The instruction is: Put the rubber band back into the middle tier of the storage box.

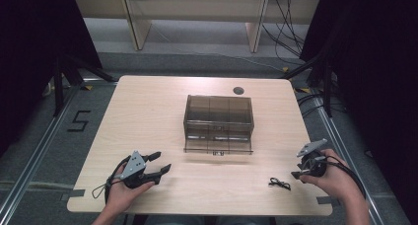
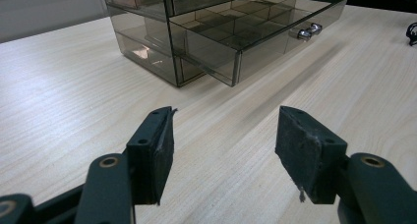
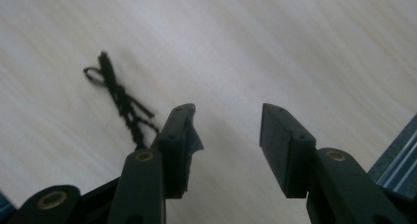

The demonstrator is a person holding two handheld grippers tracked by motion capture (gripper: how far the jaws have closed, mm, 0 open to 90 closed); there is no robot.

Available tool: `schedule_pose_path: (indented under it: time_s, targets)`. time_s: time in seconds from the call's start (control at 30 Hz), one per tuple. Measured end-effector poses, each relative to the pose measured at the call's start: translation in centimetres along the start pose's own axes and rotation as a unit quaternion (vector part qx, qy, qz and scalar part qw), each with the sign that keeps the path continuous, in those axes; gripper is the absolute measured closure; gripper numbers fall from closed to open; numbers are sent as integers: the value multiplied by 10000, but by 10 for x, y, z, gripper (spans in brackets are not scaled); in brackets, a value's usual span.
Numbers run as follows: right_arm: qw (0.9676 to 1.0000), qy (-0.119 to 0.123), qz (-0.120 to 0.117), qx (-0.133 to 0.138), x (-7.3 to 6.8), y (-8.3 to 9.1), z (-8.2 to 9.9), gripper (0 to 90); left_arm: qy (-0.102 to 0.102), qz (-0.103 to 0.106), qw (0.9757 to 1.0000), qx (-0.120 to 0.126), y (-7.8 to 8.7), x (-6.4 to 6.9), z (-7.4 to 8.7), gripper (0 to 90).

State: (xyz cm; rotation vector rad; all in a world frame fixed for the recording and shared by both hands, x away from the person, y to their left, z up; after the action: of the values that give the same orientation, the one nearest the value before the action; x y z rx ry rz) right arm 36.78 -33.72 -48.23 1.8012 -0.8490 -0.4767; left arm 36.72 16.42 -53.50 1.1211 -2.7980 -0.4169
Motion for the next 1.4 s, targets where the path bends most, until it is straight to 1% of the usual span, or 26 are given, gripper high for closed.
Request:
schedule_pose_path:
  time_s: [0.03, 0.13, 0.2, 0.23, 0.27, 0.3, 0.33, 0.4, 0.43, 0.5, 0.57, 0.6, 0.7, 0.77, 0.8, 0.83, 0.87, 0.9, 0.93, 1.0, 1.2, 1.23, 1.3, 1.33, 1.37, 1.4]
  targets:
    - [10000, 0, 0, 0, 0, 0, 0, 576, -7, 0, 10000, -3, 0, 0, 0, 391]
    - [9987, 383, -196, -272, -1, -2, 2, 592, 6, 31, 10000, 39, 0, 0, 0, 391]
    - [9973, 473, -295, -488, -6, -4, 3, 611, 8, 16, 10000, 35, 0, 0, 0, 391]
    - [9973, 473, -295, -488, -6, -4, 3, 611, 6, 10, 10000, 25, 0, 0, 0, 391]
    - [9957, 639, -328, -576, -6, -4, 3, 625, 7, 9, 10000, 26, 0, 0, 0, 391]
    - [9957, 639, -328, -576, -6, -4, 3, 625, 11, 11, 10000, 29, 0, 0, 0, 391]
    - [9939, 766, -415, -673, -7, -4, 2, 638, 8, 12, 10000, 27, 0, 0, 0, 391]
    - [9938, 744, -394, -731, -9, -4, 2, 645, 9, 11, 10000, 22, 0, 0, 0, 391]
    - [9927, 770, -440, -817, -11, -4, 1, 655, 7, 21, 10000, 39, 0, 0, 0, 391]
    - [9910, 923, -448, -861, -10, -4, 0, 665, 13, 39, 10000, 55, 0, 0, 0, 391]
    - [9910, 835, -439, -948, -12, -4, 0, 669, 8, 37, 10000, 52, 0, 0, 0, 391]
    - [9896, 979, -457, -945, -12, -4, -1, 673, 7, 32, 10000, 49, 0, 0, 0, 391]
    - [9883, 1017, -431, -1052, -14, -5, -2, 691, 7, 35, 10000, 47, 0, 0, 0, 392]
    - [9866, 1095, -512, -1093, -15, -5, -3, 703, 3, 26, 10000, 48, 0, 0, 0, 392]
    - [9850, 1183, -518, -1141, -15, -6, -3, 708, -4, -4, 10000, 2, 0, 0, 0, 392]
    - [9849, 1160, -472, -1197, -16, -6, -3, 713, -4, 0, 10000, 6, 0, 0, 0, 392]
    - [9816, 1289, -520, -1307, -15, -6, -4, 718, -2, -3, 10000, 6, 0, 0, 0, 392]
    - [9833, 1235, -486, -1246, -17, -7, -3, 723, -5, -4, 10000, 6, 0, 0, 0, 392]
    - [9816, 1315, -537, -1278, -19, -8, -4, 732, -2, -5, 10000, 6, 0, 0, 0, 392]
    - [9810, 1331, -628, -1262, -22, -9, -6, 739, -3, -4, 10000, 8, 0, 0, 0, 392]
    - [9803, 1346, -676, -1280, -28, -10, -9, 747, -1, -5, 10000, 8, 0, 0, 0, 393]
    - [9794, 1442, -689, -1238, -27, -12, -11, 748, -4, -6, 10000, 7, 0, 0, 0, 393]
    - [9788, 1464, -688, -1253, -29, -13, -13, 751, -4, -7, 10000, 4, 0, 0, 0, 393]
    - [9788, 1464, -688, -1253, -29, -13, -13, 751, -5, -4, 10000, 6, 0, 0, 0, 393]
    - [9799, 1337, -670, -1320, -31, -13, -13, 752, -3, -6, 10000, 5, 0, 0, 0, 393]
    - [9782, 1486, -710, -1262, -30, -14, -14, 753, -8, -5, 10000, 3, 0, 0, 0, 393]
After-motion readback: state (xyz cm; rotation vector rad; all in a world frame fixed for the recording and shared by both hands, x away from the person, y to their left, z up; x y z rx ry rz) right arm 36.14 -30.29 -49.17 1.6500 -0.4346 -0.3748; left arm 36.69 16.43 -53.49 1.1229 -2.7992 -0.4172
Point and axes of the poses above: each handheld gripper's, and its own axes: y roughly backward along the jaws, z roughly out of its underside, x roughly to its right, the point moved 4 cm from there along -y, roughly forward along the jaws, and after that the axes turned 2 degrees about x, right-handed, at the moved point
